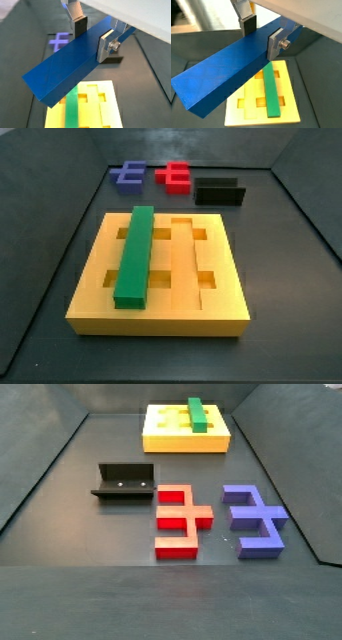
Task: Pick up the blue object. Move up. Move to above the board. Insert the blue object.
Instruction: Move to above the board.
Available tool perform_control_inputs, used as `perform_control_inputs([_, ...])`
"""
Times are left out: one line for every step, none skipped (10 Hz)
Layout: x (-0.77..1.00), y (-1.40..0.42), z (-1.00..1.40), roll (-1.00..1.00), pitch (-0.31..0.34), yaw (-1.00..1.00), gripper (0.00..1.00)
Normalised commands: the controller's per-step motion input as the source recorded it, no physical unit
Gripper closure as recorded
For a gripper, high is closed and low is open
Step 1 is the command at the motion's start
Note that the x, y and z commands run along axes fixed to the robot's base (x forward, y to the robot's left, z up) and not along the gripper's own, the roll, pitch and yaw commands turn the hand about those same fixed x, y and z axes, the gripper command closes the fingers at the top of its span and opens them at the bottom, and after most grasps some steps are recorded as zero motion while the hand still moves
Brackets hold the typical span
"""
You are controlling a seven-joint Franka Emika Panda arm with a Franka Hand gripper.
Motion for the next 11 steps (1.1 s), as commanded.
perform_control_inputs([0.06,-0.05,0.02,0.03,0.099,1.00,1.00])
perform_control_inputs([0.06,-0.05,0.02,0.03,0.112,1.00,1.00])
perform_control_inputs([0.06,-0.04,0.02,0.03,0.123,1.00,1.00])
perform_control_inputs([0.06,-0.04,0.02,0.04,0.142,1.00,1.00])
perform_control_inputs([0.06,-0.04,0.02,0.04,0.154,1.00,1.00])
perform_control_inputs([0.07,-0.03,0.03,0.05,0.185,1.00,1.00])
perform_control_inputs([0.07,-0.03,0.03,0.06,0.230,1.00,1.00])
perform_control_inputs([0.08,-0.03,0.02,0.08,0.271,1.00,1.00])
perform_control_inputs([0.07,-0.03,0.03,0.07,0.248,0.70,1.00])
perform_control_inputs([0.07,-0.03,0.03,0.07,0.209,0.46,1.00])
perform_control_inputs([0.07,-0.03,0.02,0.06,0.158,0.24,1.00])
